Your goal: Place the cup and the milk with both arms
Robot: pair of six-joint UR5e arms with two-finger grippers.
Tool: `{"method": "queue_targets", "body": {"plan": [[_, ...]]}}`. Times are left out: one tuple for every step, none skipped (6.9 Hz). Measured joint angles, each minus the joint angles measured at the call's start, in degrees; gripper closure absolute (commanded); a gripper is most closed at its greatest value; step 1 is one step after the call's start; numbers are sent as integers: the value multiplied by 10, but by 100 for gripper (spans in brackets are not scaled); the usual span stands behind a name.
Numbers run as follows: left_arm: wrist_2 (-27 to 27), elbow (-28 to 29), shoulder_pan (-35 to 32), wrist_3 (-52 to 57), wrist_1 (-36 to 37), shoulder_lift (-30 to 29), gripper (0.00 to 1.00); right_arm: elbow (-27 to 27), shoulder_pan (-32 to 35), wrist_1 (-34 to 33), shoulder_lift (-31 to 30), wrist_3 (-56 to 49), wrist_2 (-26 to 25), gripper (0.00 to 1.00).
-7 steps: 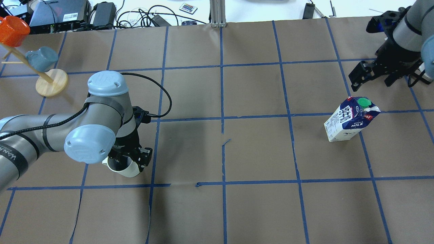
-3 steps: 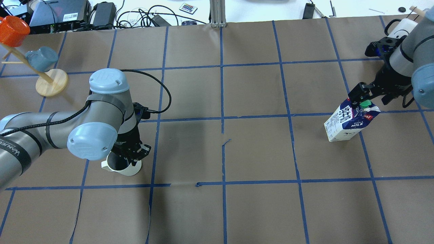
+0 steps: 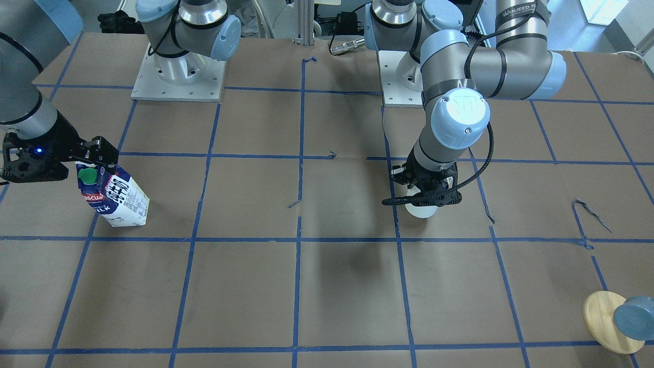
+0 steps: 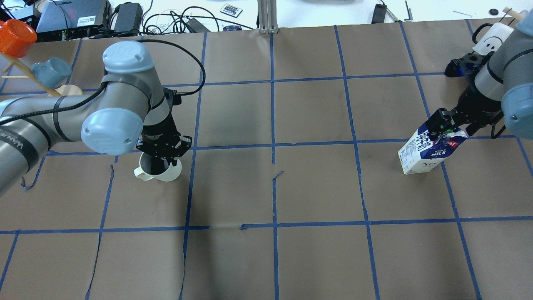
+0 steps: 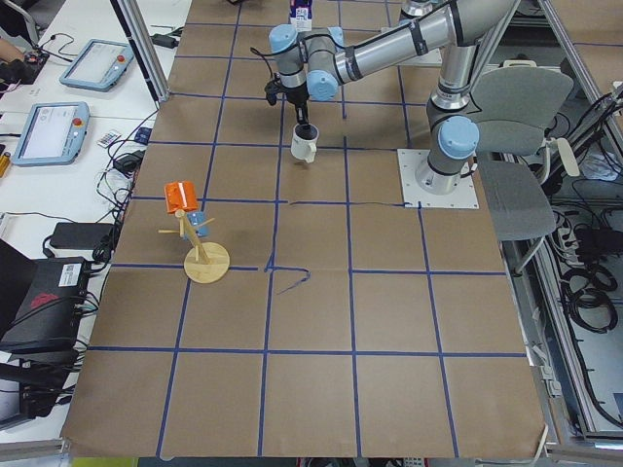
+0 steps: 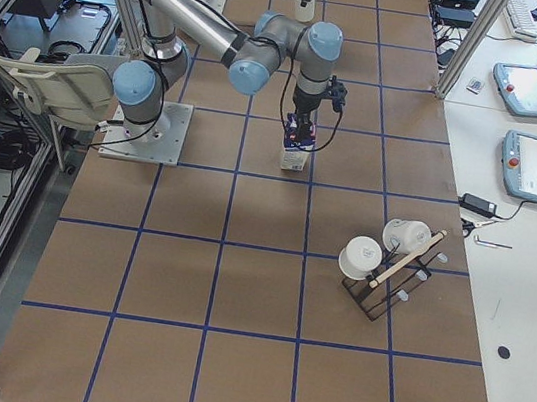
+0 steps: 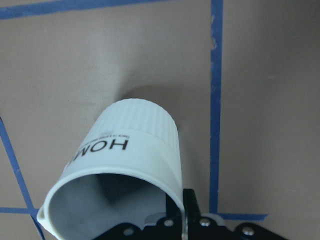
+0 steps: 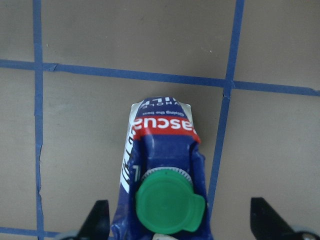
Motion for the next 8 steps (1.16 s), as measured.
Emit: {"method": "queue_targets", "body": {"plan": [[-25, 56, -21, -56, -3, -38, 100, 3, 0, 0, 0, 0, 0, 55], [-46, 111, -46, -117, -4, -78, 100, 4, 0, 0, 0, 0, 0, 60], [-68, 168, -76, -187, -5, -118, 100, 3, 0, 0, 0, 0, 0, 68], [-84, 226, -104, -257, -5, -160, 100, -1, 0, 0, -1, -1, -1, 72], [-99, 277, -126, -327, -1, -198, 100, -5, 0, 0, -1, -2, -1, 74], [-110, 314, -142, -393, 5, -227, 100, -9, 1, 0, -1, -2, 1, 74], [-114, 339, -154, -439, 10, -249, 100, -17, 2, 6, -1, -2, 2, 74], [-114, 352, -159, -456, 15, -262, 23, -40, 5, 28, -1, 0, 9, 74]]}}
